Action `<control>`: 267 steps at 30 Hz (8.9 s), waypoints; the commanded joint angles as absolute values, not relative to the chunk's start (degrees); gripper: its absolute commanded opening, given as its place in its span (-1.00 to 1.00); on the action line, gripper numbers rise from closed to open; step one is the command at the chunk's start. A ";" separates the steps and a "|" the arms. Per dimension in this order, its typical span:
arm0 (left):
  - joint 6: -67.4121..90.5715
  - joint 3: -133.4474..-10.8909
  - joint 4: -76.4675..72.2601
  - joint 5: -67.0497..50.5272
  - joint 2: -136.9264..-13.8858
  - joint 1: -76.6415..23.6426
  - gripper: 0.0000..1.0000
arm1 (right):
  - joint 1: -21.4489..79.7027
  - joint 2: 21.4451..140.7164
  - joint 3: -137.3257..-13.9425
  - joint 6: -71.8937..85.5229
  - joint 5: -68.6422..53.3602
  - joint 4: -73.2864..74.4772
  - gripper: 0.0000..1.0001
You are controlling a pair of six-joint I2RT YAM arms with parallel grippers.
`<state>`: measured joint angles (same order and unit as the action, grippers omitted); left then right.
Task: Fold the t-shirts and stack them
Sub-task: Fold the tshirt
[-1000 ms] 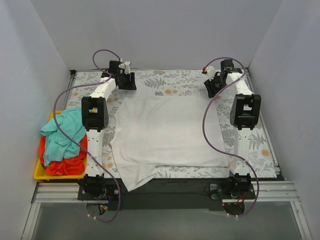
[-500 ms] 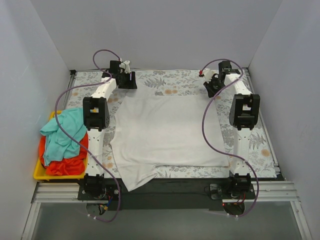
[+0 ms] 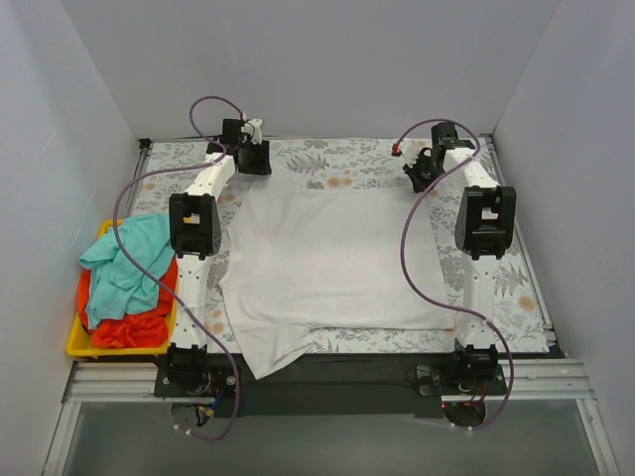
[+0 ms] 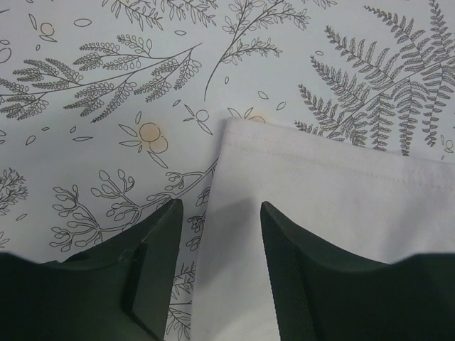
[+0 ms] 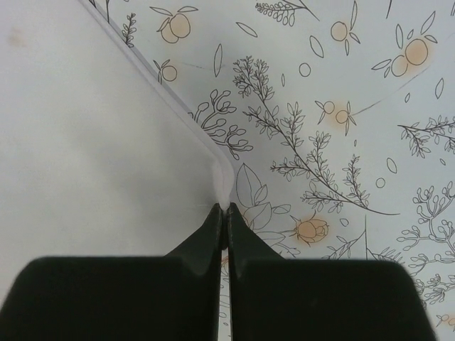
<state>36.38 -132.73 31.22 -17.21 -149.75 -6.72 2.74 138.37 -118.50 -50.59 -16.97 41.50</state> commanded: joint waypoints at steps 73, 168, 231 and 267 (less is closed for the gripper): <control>13.10 -58.36 22.50 -23.82 -91.32 -8.61 -1.00 | 3.08 108.63 -78.23 -59.41 -15.91 45.53 -0.97; -0.17 -78.40 53.33 -27.94 -104.60 -14.33 -0.41 | -0.88 118.91 -92.28 -44.12 -17.84 60.64 -0.02; 38.14 -86.04 42.10 -27.87 -115.22 -0.09 -0.26 | -3.60 130.69 -109.86 -28.39 -23.38 61.26 -0.56; 40.78 -87.89 38.50 -27.25 -116.89 4.57 -1.00 | -3.78 131.31 -112.15 -28.48 -22.15 61.00 -0.97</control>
<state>40.49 -85.89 40.03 -28.53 -117.05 2.68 -3.57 131.41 -109.10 -28.64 -22.20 60.27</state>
